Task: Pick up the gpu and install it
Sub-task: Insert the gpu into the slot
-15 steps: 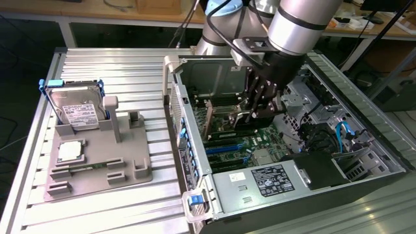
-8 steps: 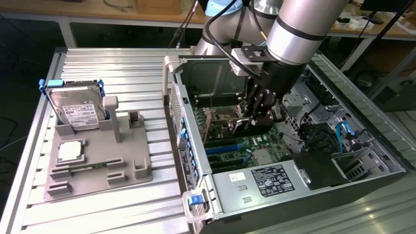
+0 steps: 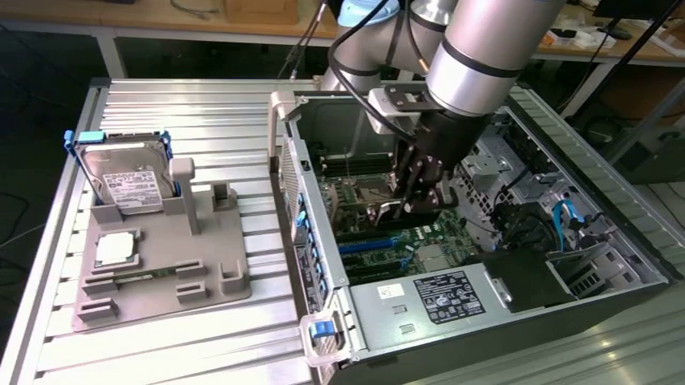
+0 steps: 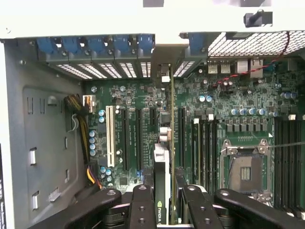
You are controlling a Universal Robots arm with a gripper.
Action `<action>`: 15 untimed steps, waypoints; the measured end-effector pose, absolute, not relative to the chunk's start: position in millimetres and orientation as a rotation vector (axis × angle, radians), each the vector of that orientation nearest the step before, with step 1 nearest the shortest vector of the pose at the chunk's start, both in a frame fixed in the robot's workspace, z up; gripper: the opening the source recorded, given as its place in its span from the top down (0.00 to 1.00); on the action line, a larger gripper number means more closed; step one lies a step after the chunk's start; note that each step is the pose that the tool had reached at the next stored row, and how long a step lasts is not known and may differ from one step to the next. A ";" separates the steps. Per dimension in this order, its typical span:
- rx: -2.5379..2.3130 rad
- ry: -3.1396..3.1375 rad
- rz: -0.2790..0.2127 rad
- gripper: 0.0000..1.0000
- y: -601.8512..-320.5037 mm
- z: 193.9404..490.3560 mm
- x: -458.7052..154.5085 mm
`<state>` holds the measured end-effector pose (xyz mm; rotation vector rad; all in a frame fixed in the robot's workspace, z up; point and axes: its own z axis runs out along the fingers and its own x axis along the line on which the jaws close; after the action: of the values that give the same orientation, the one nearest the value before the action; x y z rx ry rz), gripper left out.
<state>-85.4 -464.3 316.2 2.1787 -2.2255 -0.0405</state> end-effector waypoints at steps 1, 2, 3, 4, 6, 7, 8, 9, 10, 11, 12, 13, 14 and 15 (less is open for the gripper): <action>2.179 -2.226 -0.040 0.73 -464.4 314.9 -85.4; 2.179 -2.226 -0.040 0.73 -464.4 313.1 -85.4; 2.179 -2.225 -0.040 0.73 -464.4 311.3 -85.4; 2.179 -2.225 -0.040 0.73 -464.4 309.4 -85.4; 2.179 -2.226 -0.040 0.73 -464.4 305.8 -85.5; 2.179 -2.226 -0.040 0.73 -464.4 304.2 -85.8; 2.179 -2.226 -0.040 0.73 -464.4 302.9 -86.7; 2.179 -2.226 -0.041 0.73 -464.4 301.9 -87.9; 2.180 -2.226 -0.042 0.73 -464.4 301.2 -89.2; 2.180 -2.227 -0.043 0.73 -464.4 300.4 -89.7; 2.181 -2.227 -0.045 0.73 -464.4 299.8 -89.8; 2.182 -2.228 -0.046 0.73 -464.4 299.3 -89.8; 2.182 -2.228 -0.047 0.73 -464.4 298.9 -89.8; 2.182 -2.228 -0.047 0.73 -464.4 298.6 -89.8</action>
<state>-89.8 -464.4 298.6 2.1819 -2.2285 -0.0469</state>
